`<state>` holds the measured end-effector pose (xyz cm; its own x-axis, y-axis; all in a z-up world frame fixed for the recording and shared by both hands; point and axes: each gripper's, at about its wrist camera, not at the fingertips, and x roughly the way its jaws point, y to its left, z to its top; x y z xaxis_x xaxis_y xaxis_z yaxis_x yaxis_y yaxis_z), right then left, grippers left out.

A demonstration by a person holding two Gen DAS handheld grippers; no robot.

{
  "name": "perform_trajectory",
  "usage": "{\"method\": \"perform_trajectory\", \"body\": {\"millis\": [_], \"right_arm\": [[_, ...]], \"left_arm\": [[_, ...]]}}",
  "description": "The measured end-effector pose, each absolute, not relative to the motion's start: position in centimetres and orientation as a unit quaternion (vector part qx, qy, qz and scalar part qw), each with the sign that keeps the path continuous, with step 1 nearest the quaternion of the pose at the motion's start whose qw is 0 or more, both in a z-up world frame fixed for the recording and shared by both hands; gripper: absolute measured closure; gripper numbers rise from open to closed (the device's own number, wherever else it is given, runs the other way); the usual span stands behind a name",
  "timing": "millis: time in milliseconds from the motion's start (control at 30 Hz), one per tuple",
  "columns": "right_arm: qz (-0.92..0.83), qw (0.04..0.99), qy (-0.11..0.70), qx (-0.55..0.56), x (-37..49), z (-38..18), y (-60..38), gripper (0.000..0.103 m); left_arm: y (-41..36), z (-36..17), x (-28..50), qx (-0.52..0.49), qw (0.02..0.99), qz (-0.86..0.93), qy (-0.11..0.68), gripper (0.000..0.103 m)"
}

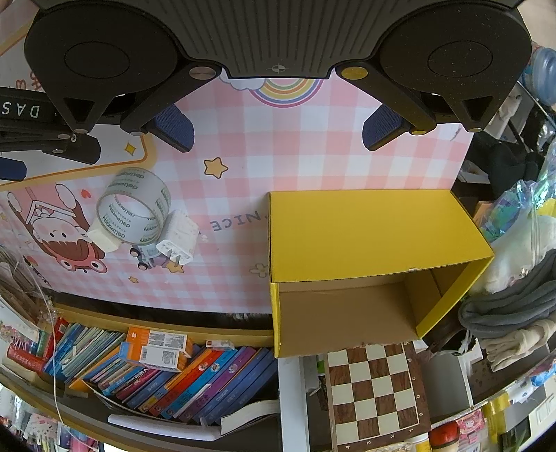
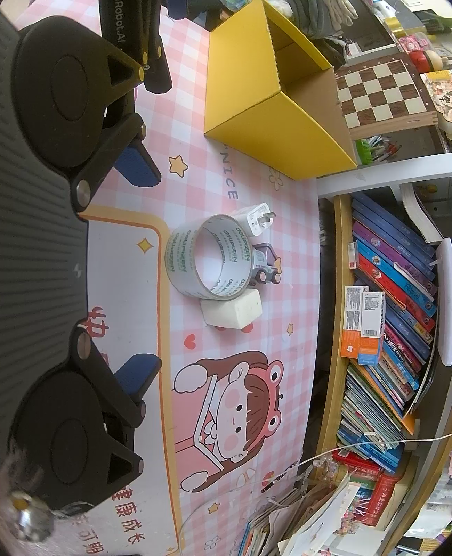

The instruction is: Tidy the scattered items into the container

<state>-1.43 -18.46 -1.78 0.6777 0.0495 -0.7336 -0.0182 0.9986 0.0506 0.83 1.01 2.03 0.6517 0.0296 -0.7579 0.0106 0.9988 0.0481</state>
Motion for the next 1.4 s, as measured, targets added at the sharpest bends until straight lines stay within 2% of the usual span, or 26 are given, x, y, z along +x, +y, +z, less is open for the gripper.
{"method": "perform_trajectory", "body": {"millis": [1400], "right_arm": [[0.019, 0.913, 0.406, 0.022, -1.16, -1.83, -18.49, 0.0]], "left_arm": [[1.03, 1.66, 1.12, 0.025, 0.905, 0.014, 0.425, 0.0]]}}
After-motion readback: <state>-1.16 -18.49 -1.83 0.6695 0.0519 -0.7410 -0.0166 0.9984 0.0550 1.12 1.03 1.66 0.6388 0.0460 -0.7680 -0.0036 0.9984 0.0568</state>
